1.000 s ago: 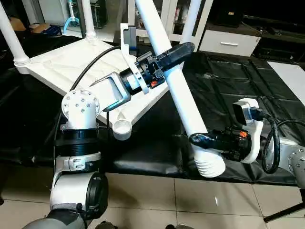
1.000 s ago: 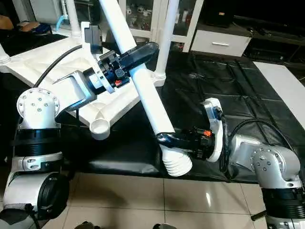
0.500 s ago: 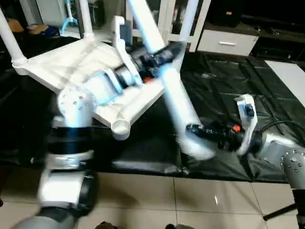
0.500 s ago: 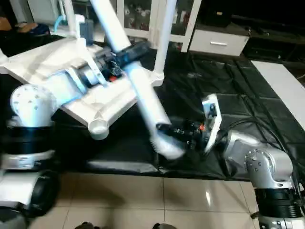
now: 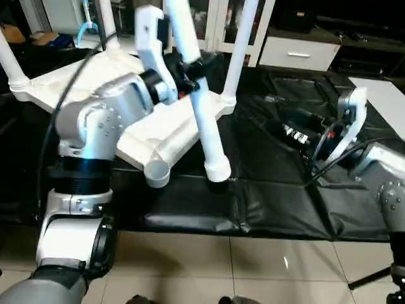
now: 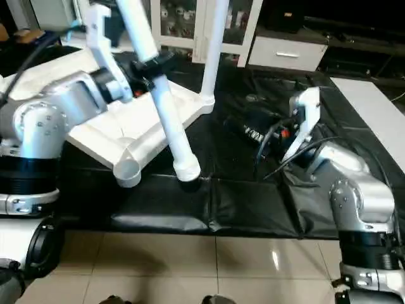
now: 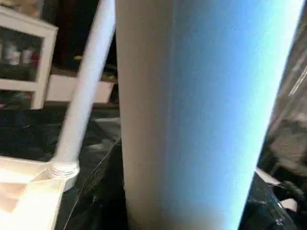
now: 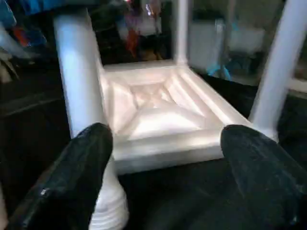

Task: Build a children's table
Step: Pick table leg

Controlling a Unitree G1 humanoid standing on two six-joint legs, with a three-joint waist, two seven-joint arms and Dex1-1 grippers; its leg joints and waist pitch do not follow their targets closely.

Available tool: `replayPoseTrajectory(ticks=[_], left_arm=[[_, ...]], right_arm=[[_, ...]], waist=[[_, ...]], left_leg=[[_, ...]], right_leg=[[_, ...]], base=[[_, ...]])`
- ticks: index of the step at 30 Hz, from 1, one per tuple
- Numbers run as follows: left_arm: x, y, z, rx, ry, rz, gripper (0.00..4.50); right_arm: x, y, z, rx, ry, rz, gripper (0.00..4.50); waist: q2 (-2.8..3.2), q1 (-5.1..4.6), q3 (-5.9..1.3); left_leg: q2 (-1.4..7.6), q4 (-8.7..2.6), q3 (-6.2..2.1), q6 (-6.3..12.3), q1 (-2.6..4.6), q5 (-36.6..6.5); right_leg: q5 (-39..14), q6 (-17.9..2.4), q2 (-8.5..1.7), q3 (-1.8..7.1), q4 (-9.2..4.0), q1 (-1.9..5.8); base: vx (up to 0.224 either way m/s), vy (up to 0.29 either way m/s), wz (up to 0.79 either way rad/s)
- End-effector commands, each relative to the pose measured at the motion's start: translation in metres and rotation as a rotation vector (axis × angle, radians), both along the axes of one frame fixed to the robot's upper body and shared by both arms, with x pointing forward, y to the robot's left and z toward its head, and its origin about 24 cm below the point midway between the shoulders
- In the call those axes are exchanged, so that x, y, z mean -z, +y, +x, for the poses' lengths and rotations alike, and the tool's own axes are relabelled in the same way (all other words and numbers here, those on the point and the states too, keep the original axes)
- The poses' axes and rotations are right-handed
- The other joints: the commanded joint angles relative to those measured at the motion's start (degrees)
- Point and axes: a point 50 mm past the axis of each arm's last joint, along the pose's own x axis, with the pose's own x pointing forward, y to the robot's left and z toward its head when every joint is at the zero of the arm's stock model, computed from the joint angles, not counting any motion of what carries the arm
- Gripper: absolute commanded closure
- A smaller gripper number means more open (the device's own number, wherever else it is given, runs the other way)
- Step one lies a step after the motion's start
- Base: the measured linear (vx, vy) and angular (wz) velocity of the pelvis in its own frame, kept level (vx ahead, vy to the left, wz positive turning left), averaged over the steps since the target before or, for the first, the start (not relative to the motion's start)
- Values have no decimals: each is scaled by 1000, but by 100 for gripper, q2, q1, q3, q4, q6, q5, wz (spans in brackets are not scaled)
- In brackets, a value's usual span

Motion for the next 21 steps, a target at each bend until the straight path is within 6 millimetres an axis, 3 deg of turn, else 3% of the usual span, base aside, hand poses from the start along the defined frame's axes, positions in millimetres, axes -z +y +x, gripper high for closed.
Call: replayPoseTrajectory(ticks=[1,5,10,14,19,20,21], left_arm=[[-8,-12,0,15,-25,30,281],[-7,-18,-2,30,-37,40,281],[-6,-24,-2,43,-47,51,281],[-8,-28,-4,71,-55,54,281],[-8,-34,-12,145,-54,39,281],[-9,-35,-13,151,-52,34,281],[-9,-36,-14,165,-52,32,281]], right_arm=[[-4,16,7,15,-28,-75,22],[-2,43,8,-17,-56,-110,1],[14,75,5,-92,-23,-164,0],[24,83,13,-50,-30,-249,0],[33,87,21,-14,33,-227,0],[34,88,21,-16,45,-222,27],[37,90,21,-39,77,-193,27]], waist=[[34,-5,-479],[28,-8,-481],[94,11,-484],[93,5,-487],[94,-9,-475],[96,-14,-482],[96,-13,-482]], left_leg=[[-65,-427,79,-55,48,-1147],[-61,-425,85,-62,66,-1217],[-44,-444,80,-105,106,-1266],[-46,-454,72,-198,88,-1253],[-50,-456,78,-217,101,-1419],[-47,-455,74,-210,97,-1399],[-51,-451,80,-194,98,-1365]], right_leg=[[-1781,-936,-105,107,-338,376],[-1848,-939,-110,113,-350,352],[-1536,-1017,-96,133,-326,344],[-1424,-1073,-106,138,-296,362],[-1565,-1033,-104,144,-319,357],[-1492,-1050,-106,146,-303,368],[-1411,-1084,-100,148,-297,366]], base=[[0,0,0],[0,0,0],[0,0,0],[0,0,0],[0,0,0],[0,0,0],[0,0,0]])
